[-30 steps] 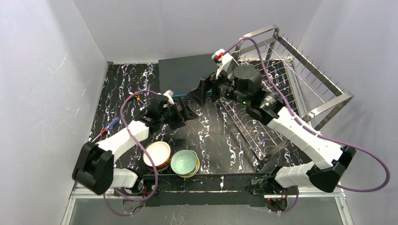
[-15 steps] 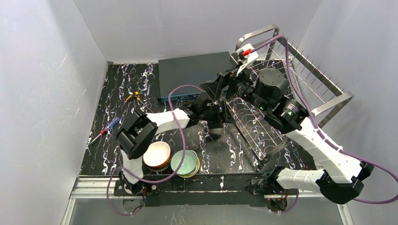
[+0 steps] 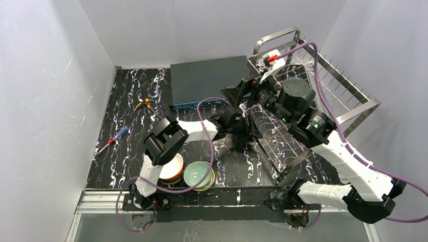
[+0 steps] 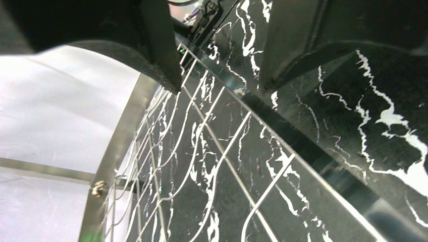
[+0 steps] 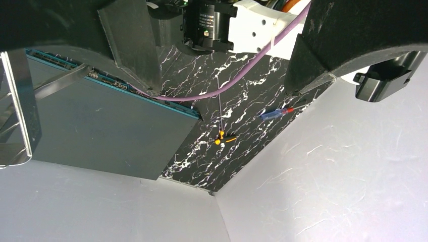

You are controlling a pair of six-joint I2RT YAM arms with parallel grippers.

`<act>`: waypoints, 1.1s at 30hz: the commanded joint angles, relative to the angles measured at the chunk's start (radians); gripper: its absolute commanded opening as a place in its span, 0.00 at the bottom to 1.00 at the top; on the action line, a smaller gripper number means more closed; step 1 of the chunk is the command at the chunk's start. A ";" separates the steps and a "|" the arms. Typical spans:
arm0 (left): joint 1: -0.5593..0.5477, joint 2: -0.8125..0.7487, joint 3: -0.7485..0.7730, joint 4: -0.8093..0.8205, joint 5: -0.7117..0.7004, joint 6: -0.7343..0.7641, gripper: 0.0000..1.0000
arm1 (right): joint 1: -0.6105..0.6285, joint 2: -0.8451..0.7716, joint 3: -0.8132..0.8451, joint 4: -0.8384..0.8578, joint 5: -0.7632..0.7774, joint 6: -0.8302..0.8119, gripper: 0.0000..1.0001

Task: Load the bowls into the dish rack
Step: Move the dish rack to the center of the board.

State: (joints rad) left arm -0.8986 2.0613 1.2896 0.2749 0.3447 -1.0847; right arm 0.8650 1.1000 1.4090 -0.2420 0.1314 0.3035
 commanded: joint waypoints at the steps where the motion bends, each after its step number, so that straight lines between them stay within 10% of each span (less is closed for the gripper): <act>1: 0.002 -0.022 0.002 0.056 0.008 -0.012 0.51 | 0.000 -0.034 0.000 0.020 0.037 0.005 0.99; 17: 0.041 -0.170 -0.141 0.055 -0.012 0.015 0.11 | 0.000 -0.033 -0.001 -0.003 0.045 0.003 0.99; 33: 0.083 -0.305 -0.234 -0.039 -0.041 0.081 0.17 | -0.001 -0.026 -0.007 0.003 0.047 -0.008 0.99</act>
State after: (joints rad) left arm -0.8257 1.8683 1.0584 0.2771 0.3092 -1.0779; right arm 0.8650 1.0859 1.4052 -0.2676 0.1585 0.3069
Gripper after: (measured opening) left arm 0.306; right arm 0.985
